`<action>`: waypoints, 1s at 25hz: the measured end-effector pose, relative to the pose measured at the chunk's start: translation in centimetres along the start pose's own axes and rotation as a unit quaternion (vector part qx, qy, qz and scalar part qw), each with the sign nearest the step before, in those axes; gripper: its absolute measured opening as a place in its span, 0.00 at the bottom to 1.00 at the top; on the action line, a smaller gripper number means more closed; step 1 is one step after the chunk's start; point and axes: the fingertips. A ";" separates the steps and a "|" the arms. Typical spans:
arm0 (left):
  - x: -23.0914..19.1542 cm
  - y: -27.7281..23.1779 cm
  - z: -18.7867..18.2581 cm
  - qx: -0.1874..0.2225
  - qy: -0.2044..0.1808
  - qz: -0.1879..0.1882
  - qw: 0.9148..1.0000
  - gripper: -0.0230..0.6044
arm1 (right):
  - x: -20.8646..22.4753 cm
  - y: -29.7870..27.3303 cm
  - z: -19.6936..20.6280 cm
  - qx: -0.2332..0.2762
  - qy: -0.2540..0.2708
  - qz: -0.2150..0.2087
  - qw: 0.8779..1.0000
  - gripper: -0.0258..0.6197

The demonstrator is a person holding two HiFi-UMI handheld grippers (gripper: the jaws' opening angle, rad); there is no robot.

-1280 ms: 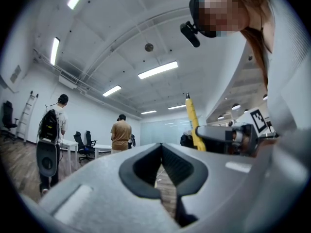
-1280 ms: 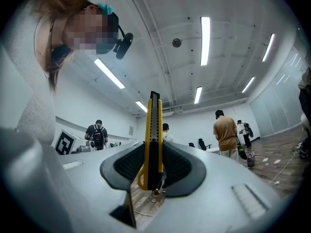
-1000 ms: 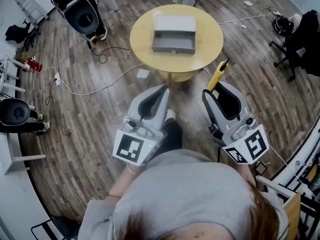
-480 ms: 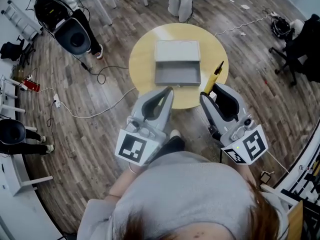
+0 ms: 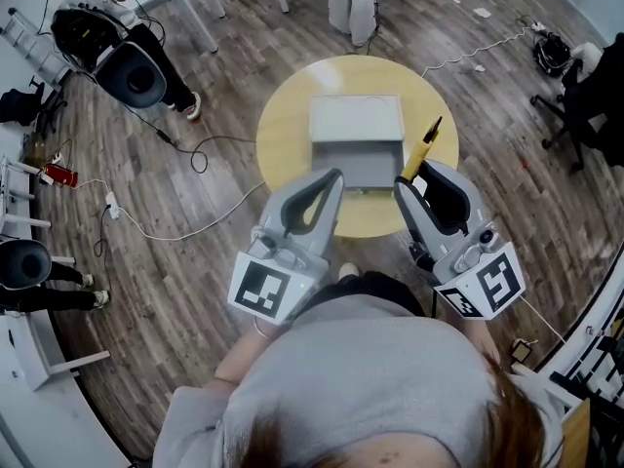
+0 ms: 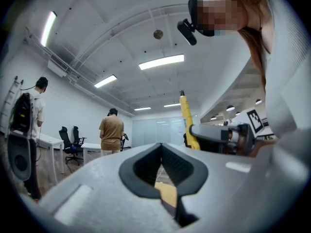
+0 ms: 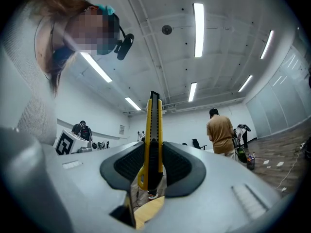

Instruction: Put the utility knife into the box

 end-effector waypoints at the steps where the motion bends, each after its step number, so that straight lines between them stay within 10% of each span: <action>1: -0.2 -0.1 0.2 -0.001 0.003 -0.003 1.000 0.03 | 0.3 -0.1 0.2 -0.004 -0.002 0.001 1.000 0.23; 15: -0.8 -0.8 1.0 0.002 0.024 -0.043 0.999 0.03 | 3.1 -0.1 1.6 -0.044 0.012 -0.023 0.999 0.23; 25: -1.8 1.5 2.2 -0.009 0.032 -0.094 0.995 0.03 | 5.9 -2.4 12.6 -0.172 0.098 -0.083 0.977 0.22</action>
Point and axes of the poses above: the fingertips, and each gripper's own axes: y backward along the fingers, x to its right, z out of its underside, and after that the axes turned 1 degree about x, right-handed
